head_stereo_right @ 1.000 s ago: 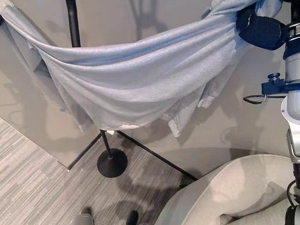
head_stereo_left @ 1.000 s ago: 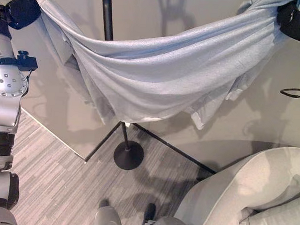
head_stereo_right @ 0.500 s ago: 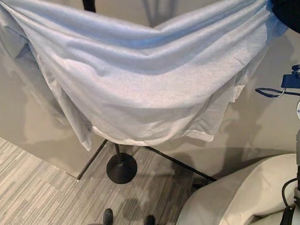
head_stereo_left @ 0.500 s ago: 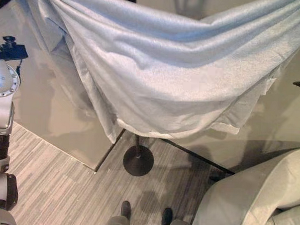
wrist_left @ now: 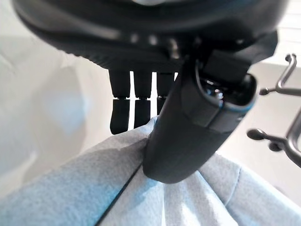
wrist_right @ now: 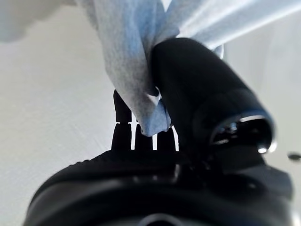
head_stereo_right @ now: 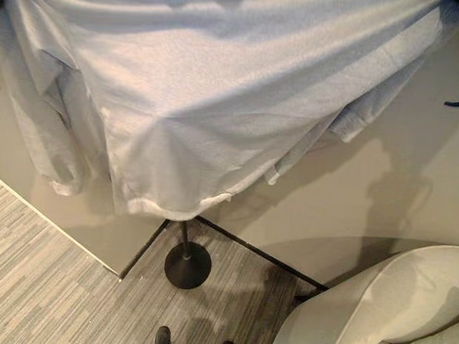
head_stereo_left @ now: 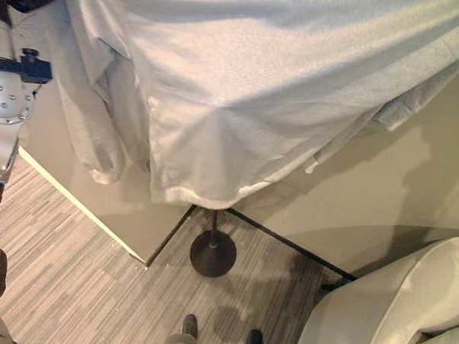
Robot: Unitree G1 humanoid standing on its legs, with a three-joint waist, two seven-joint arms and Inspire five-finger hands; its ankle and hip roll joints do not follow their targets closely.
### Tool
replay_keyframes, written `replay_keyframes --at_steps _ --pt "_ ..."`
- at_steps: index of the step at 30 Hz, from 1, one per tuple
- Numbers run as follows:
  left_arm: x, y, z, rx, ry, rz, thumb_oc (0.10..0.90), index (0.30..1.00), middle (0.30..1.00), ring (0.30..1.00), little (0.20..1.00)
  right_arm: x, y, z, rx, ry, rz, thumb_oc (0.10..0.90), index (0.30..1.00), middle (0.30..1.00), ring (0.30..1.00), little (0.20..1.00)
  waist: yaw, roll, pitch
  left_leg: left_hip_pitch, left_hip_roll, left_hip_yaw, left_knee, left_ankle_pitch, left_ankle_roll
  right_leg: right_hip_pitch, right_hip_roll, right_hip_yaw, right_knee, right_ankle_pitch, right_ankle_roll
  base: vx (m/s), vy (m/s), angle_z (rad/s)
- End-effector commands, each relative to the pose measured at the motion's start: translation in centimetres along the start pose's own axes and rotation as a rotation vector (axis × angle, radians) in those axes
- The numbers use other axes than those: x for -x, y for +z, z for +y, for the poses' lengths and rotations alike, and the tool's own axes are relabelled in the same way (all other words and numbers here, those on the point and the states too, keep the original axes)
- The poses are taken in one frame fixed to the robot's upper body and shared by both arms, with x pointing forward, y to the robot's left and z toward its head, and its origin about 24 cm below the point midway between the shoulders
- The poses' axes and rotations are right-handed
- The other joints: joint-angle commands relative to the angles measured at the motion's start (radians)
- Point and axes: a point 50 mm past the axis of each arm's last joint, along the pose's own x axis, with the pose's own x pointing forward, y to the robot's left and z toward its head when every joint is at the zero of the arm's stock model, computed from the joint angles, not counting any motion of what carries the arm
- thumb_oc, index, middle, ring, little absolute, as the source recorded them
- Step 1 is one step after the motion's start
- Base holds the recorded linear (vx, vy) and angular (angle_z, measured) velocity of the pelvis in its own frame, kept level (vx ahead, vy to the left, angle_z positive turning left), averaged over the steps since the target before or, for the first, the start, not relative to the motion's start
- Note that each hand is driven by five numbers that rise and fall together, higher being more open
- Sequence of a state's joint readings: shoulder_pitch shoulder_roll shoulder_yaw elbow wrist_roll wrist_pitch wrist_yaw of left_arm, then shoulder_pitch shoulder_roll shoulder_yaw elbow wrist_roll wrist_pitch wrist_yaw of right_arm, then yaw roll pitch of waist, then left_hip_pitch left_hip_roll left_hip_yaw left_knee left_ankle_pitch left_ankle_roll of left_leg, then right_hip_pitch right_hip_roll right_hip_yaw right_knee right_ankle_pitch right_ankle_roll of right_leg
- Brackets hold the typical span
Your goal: Hang the clothes on the sofa on the clothes rack.
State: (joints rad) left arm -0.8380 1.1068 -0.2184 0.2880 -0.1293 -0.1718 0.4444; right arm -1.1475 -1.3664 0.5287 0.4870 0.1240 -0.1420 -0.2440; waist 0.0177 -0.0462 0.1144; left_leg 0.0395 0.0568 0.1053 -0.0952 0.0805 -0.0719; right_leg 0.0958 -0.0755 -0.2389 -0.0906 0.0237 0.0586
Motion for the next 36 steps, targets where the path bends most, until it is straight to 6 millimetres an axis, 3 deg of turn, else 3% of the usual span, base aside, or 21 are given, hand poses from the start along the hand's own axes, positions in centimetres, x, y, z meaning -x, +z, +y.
replay_keyframes --at_steps 1,11,17,21,26,27,28,31,33,34,36 --pt "-3.8 2.7 3.5 -0.021 0.131 -0.103 0.400 0.300 0.300 0.300 0.300 -2.1 1.1 -3.6 -0.007 -0.110 -0.004 0.400 0.300 0.300 0.300 0.300 0.010 -0.049 -0.125 0.050 0.033 0.052 0.008 -0.124 -0.040 0.016 -0.119 -0.049 0.003 -0.007 0.138 -0.02 -0.034 -0.01" --pt "-5.7 0.5 1.6 -0.257 0.048 0.013 0.400 0.300 0.300 0.300 0.300 -5.2 3.1 -1.6 -0.058 -0.079 0.022 0.400 0.300 0.300 0.300 0.300 0.007 -0.063 -0.127 0.039 0.054 0.071 0.008 -0.115 -0.051 -0.007 -0.104 -0.051 0.003 -0.004 0.143 0.00 -0.006 -0.01" --pt "-5.8 0.0 0.0 -0.376 -0.023 0.011 0.400 0.300 0.300 0.300 0.300 -5.7 3.5 -0.3 -0.045 -0.058 0.024 0.400 0.300 0.300 0.300 0.300 0.009 -0.065 -0.121 0.025 0.056 0.073 0.008 -0.111 -0.053 -0.018 -0.105 -0.057 0.003 0.001 0.146 0.00 -0.005 -0.02" --pt "-3.0 -2.2 -1.4 -0.338 -0.070 0.070 0.400 0.300 0.300 0.300 0.300 -3.9 3.1 3.7 -0.071 0.041 0.009 0.400 0.300 0.300 0.300 0.300 0.013 -0.066 -0.106 0.022 0.053 0.072 0.008 -0.115 -0.048 -0.019 -0.108 -0.061 0.003 0.000 0.144 0.00 0.000 0.00" --pt "4.2 -7.2 -2.9 -0.280 -0.155 0.266 0.400 0.300 0.300 0.300 0.300 2.5 2.2 10.7 -0.358 0.148 0.024 0.400 0.300 0.300 0.300 0.300 0.017 -0.053 -0.085 0.037 0.047 0.074 0.008 -0.133 -0.033 -0.005 -0.113 -0.061 0.003 -0.010 0.135 0.02 0.006 -0.02" --pt "4.3 -7.2 -2.9 -0.281 -0.157 0.266 0.400 0.300 0.300 0.300 0.300 2.6 2.2 10.7 -0.359 0.150 0.026 0.400 0.300 0.300 0.300 0.300 0.018 -0.053 -0.086 0.038 0.047 0.074 0.008 -0.133 -0.033 -0.005 -0.113 -0.061 0.003 -0.010 0.135 0.04 0.014 -0.01" --pt "5.9 -8.0 -3.4 -0.259 -0.181 0.305 0.400 0.300 0.300 0.300 0.300 4.3 2.3 12.2 -0.400 0.188 0.028 0.400 0.300 0.300 0.300 0.300 0.018 -0.048 -0.082 0.045 0.047 0.074 0.008 -0.137 -0.029 0.002 -0.116 -0.063 0.003 -0.012 0.133 0.00 0.000 0.00" --pt "7.8 -8.8 -3.8 -0.235 -0.190 0.360 0.400 0.300 0.300 0.300 0.300 6.2 2.4 13.5 -0.475 0.199 0.046 0.400 0.300 0.300 0.300 0.300 0.018 -0.043 -0.078 0.051 0.046 0.074 0.008 -0.141 -0.025 0.007 -0.118 -0.063 0.003 -0.014 0.131 0.01 0.005 0.00" --pt "10.6 -9.7 -5.1 -0.188 -0.223 0.435 0.400 0.300 0.300 0.300 0.300 8.3 2.8 14.9 -0.582 0.189 0.070 0.400 0.300 0.300 0.300 0.300 0.014 -0.035 -0.071 0.056 0.044 0.074 0.008 -0.146 -0.019 0.010 -0.121 -0.062 0.003 -0.015 0.128 0.03 0.005 -0.02" --pt "13.1 -10.1 -6.6 -0.112 -0.253 0.503 0.400 0.300 0.300 0.300 0.300 9.6 3.1 15.6 -0.634 0.173 0.086 0.800 0.900 0.900 0.900 0.900 0.012 -0.030 -0.067 0.062 0.042 0.075 0.008 -0.151 -0.015 0.014 -0.124 -0.061 0.003 -0.016 0.126 0.05 0.011 -0.01" --pt "13.9 -10.2 -6.9 -0.085 -0.261 0.524 0.400 0.300 0.300 0.300 0.300 9.9 3.1 15.7 -0.641 0.173 0.089 0.800 0.900 0.900 0.900 0.900 0.011 -0.028 -0.068 0.065 0.042 0.076 0.008 -0.152 -0.013 0.016 -0.125 -0.061 0.003 -0.017 0.125 0.02 0.004 0.00"
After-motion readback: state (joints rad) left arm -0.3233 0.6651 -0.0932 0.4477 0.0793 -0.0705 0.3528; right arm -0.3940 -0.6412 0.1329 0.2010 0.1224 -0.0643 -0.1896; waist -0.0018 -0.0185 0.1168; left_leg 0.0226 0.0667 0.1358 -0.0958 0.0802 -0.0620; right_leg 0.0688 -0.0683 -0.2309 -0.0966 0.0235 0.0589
